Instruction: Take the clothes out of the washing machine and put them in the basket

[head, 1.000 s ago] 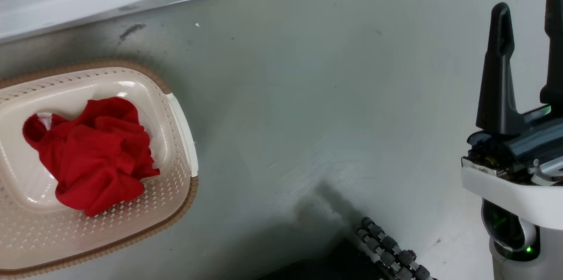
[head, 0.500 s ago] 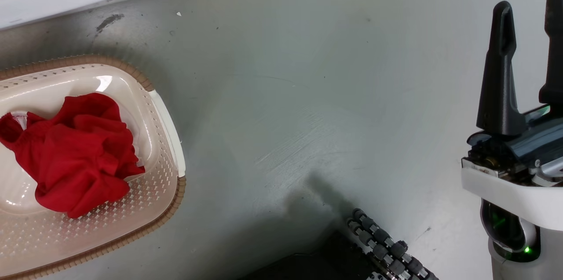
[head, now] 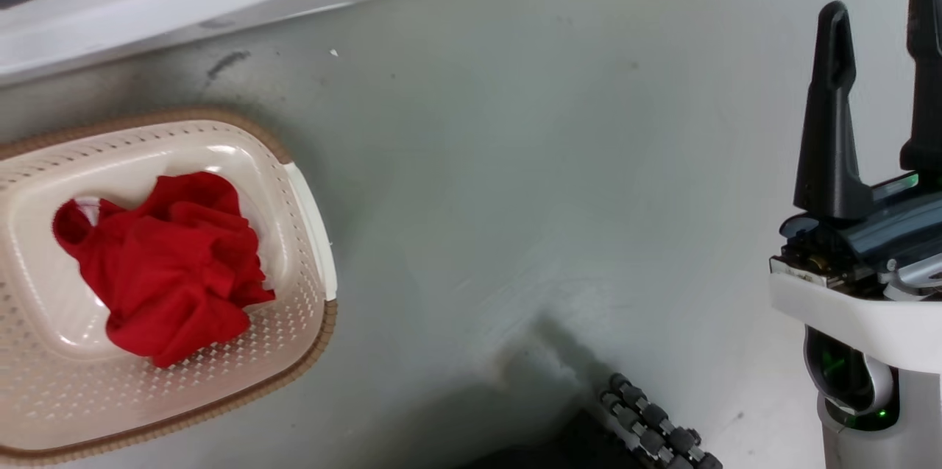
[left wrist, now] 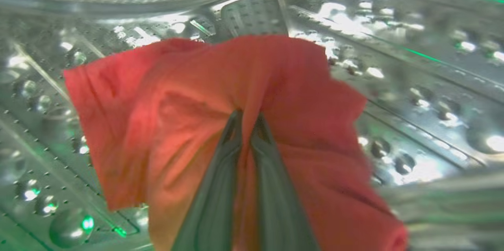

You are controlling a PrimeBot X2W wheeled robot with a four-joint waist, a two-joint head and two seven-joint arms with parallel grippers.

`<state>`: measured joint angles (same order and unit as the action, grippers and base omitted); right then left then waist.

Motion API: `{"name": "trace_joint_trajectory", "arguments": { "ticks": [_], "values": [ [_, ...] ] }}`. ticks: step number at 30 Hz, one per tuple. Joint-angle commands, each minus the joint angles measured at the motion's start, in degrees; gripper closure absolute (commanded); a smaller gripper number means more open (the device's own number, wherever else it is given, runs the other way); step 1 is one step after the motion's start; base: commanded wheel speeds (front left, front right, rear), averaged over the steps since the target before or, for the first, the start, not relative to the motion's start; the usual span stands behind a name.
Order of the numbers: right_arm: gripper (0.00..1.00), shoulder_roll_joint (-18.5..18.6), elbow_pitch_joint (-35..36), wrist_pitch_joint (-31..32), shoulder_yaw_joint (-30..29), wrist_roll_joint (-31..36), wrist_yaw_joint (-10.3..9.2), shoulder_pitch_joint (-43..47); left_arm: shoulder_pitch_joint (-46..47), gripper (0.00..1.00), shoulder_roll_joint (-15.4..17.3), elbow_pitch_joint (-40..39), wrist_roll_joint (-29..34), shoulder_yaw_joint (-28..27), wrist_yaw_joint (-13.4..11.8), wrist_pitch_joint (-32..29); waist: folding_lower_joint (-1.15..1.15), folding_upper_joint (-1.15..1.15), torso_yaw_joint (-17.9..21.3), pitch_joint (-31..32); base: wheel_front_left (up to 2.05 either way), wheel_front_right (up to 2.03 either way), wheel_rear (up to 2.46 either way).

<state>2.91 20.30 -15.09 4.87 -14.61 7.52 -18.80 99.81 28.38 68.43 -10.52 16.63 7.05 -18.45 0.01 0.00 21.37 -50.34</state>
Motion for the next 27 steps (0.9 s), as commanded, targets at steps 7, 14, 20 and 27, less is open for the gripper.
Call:
{"name": "trace_joint_trajectory", "arguments": {
  "ticks": [7, 14, 20, 27],
  "values": [
    [0.00, -0.1, -1.8, -0.1, -0.4, 3.3, -0.06, 1.7, -10.0, 1.00, -3.8, -0.8, -4.0, 1.8, 0.4, 12.0, -0.01, 0.00, -4.9, 8.6, 0.00, 0.00, 0.00],
    [0.00, 0.0, -3.7, -0.1, -0.6, 5.7, -0.06, 4.2, -21.6, 1.00, -6.3, -2.7, -10.2, 5.1, 0.4, 21.3, -0.01, 0.00, -8.1, 15.8, 0.00, 0.00, 0.00],
    [0.00, 0.0, -4.9, -0.1, -0.2, 7.9, -0.06, 7.0, -32.1, 1.00, -7.7, -3.7, -14.4, 8.4, 0.4, 27.8, -0.01, 0.00, -10.4, 22.1, 0.00, 0.00, 0.00],
    [0.00, 0.0, -6.3, -0.1, -0.6, 9.8, -0.06, 10.9, -42.7, 1.00, -7.5, -7.6, -17.8, 11.7, 0.4, 32.9, -0.01, 0.00, -12.9, 29.3, 0.00, 0.00, 0.00]
  ]
}}
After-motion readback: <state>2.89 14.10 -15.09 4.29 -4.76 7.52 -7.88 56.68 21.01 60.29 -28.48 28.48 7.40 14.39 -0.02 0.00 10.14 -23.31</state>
